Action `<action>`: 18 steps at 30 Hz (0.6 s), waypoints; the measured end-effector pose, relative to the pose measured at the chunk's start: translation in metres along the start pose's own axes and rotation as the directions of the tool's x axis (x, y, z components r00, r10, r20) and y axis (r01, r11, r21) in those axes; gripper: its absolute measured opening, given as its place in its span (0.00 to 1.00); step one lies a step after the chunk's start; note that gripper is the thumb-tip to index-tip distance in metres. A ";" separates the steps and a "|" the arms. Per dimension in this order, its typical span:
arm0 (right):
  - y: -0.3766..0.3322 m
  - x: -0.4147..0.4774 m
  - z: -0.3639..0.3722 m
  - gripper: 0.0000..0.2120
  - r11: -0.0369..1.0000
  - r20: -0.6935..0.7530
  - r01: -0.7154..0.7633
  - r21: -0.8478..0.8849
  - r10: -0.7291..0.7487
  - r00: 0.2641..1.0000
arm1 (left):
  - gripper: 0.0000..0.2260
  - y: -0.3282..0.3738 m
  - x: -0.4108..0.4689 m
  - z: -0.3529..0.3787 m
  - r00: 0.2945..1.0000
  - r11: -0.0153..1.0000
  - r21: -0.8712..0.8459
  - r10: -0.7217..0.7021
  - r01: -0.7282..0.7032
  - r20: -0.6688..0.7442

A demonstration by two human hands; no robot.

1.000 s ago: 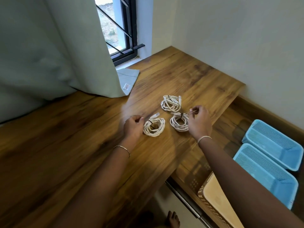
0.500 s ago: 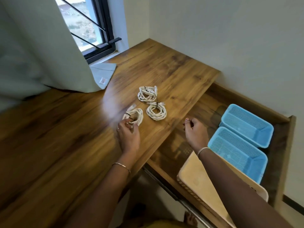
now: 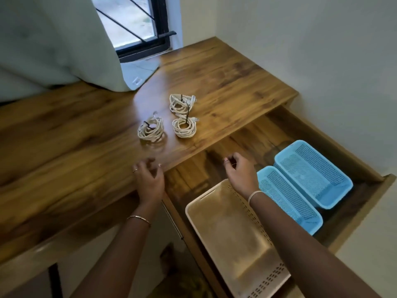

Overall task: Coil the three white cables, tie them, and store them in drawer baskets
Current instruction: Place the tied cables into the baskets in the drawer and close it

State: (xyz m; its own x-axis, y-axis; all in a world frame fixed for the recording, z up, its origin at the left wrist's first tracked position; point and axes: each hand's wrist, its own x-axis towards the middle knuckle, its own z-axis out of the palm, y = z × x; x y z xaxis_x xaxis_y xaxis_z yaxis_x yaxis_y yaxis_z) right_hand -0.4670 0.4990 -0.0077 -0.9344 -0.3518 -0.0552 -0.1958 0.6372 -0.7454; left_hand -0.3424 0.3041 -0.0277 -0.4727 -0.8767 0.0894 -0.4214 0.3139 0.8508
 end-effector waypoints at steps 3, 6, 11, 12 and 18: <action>-0.001 -0.002 0.005 0.06 0.997 0.073 0.066 0.033 -0.068 0.995 | 0.11 -0.003 -0.011 0.000 0.995 0.996 0.050 0.067 -0.071 0.080; -0.008 0.000 0.009 0.08 0.992 0.138 0.123 0.012 -0.123 0.983 | 0.15 -0.002 -0.016 -0.004 0.987 0.978 0.186 0.063 -0.090 0.147; -0.030 0.016 0.019 0.15 0.944 0.259 0.287 -0.162 -0.240 0.936 | 0.27 0.003 -0.028 -0.010 0.955 0.817 0.524 0.105 -0.242 0.277; -0.034 0.021 0.022 0.17 0.918 0.285 0.333 -0.215 -0.268 0.921 | 0.28 0.004 -0.030 -0.010 0.954 0.794 0.555 0.101 -0.248 0.281; -0.042 0.035 0.029 0.25 0.781 0.402 0.485 -0.392 -0.329 0.854 | 0.27 0.007 -0.033 -0.010 0.958 0.798 0.561 0.070 -0.220 0.277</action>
State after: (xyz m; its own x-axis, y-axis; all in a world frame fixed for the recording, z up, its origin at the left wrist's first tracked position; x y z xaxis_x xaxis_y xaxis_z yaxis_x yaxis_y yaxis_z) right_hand -0.4831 0.4397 0.0026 -0.6143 -0.7860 -0.0696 -0.7232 0.5962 -0.3486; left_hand -0.3219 0.3319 -0.0198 -0.6968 -0.7172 0.0017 -0.6664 0.6483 0.3681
